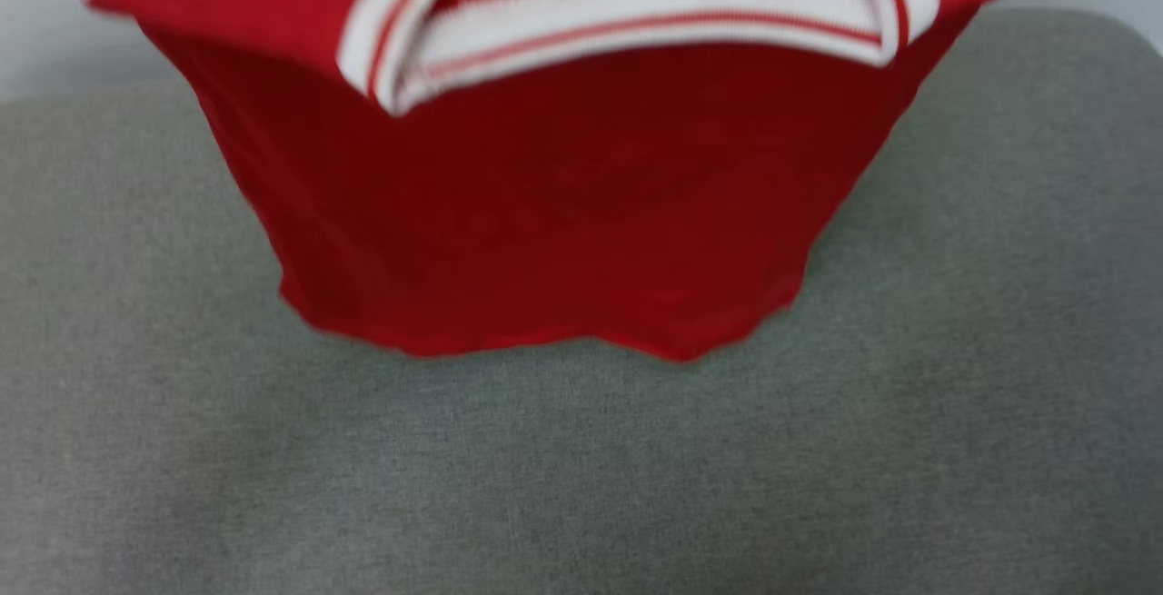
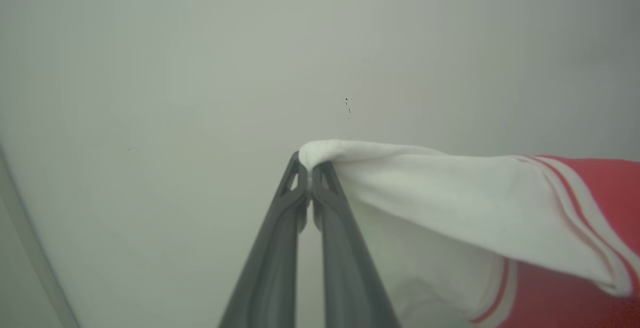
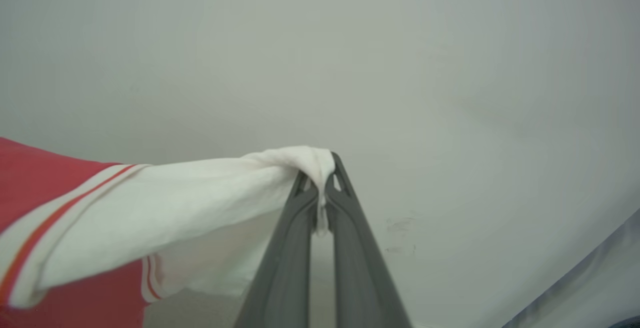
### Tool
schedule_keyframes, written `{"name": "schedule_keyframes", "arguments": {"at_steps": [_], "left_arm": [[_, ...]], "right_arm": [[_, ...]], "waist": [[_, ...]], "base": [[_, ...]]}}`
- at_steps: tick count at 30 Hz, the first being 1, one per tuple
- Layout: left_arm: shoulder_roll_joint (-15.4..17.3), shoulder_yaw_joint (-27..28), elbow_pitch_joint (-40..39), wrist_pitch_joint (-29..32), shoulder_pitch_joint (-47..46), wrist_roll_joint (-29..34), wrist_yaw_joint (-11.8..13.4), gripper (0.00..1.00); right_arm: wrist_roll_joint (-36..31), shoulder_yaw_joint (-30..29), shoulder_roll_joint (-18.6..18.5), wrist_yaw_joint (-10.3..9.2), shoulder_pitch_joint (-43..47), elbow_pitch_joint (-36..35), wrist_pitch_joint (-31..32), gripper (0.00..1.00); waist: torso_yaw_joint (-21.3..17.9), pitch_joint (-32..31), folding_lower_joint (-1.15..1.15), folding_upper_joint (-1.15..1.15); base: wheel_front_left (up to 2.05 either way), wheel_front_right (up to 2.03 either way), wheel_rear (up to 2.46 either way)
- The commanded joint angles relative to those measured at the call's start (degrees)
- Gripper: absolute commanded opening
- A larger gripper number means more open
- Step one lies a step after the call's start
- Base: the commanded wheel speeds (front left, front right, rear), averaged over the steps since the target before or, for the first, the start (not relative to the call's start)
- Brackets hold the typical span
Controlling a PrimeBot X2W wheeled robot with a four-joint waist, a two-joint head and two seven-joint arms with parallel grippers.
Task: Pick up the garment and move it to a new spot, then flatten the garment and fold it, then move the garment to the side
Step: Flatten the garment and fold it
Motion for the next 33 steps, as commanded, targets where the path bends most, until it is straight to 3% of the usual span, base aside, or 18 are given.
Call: {"name": "schedule_keyframes", "arguments": {"at_steps": [1, 3, 9, 15, 21, 27, 33], "left_arm": [[0.61, -1.12, 2.42, -0.79, -4.10, 0.07, -0.61, 0.00], [0.66, -3.55, 5.74, -1.65, -10.12, -0.12, -1.68, 0.00], [-3.67, -12.70, 17.91, -4.55, -29.94, 1.50, -4.40, 0.00], [-9.27, -17.73, 31.82, -10.04, -46.82, 5.23, -5.46, 0.00], [-12.70, -20.06, 43.92, -15.34, -56.40, 6.70, -7.53, 0.00], [-15.99, -22.07, 53.70, -21.91, -60.66, 7.74, -9.35, 0.00], [-18.82, -24.38, 58.78, -27.18, -54.52, 7.39, -10.65, 0.00]], "right_arm": [[-0.23, 0.77, -0.51, -0.02, -3.20, 1.24, -2.09, 0.00], [-1.12, 1.51, -1.82, -0.04, -7.08, 3.11, -5.25, 0.00], [-3.70, 5.42, -4.22, -0.03, -18.37, 11.11, -12.99, 0.00], [-7.09, 8.17, -2.83, -0.03, -30.79, 21.05, -20.58, 0.00], [-10.47, 9.96, -1.29, -0.03, -38.44, 29.65, -27.41, 0.00], [-11.85, 11.95, 0.39, -0.03, -41.67, 37.87, -33.88, 0.00], [-10.96, 13.76, 1.33, -0.03, -35.63, 43.36, -37.17, 0.00]], "waist": [[0.57, 4.60, 0.00, 0.00], [1.04, 7.48, 0.00, 0.00], [3.33, 14.92, 0.00, 0.00], [5.09, 20.97, 0.00, 0.00], [6.00, 23.92, 0.00, 0.00], [6.88, 25.29, 0.00, 0.00], [7.66, 23.84, 0.00, 0.00]], "base": [[0.00, 0.00, 0.00], [0.00, 0.00, 0.00], [0.00, 0.00, 0.00], [0.00, 0.00, 0.00], [0.00, 0.00, 0.00], [0.00, 0.00, 0.00], [0.00, 0.00, 0.00]]}}
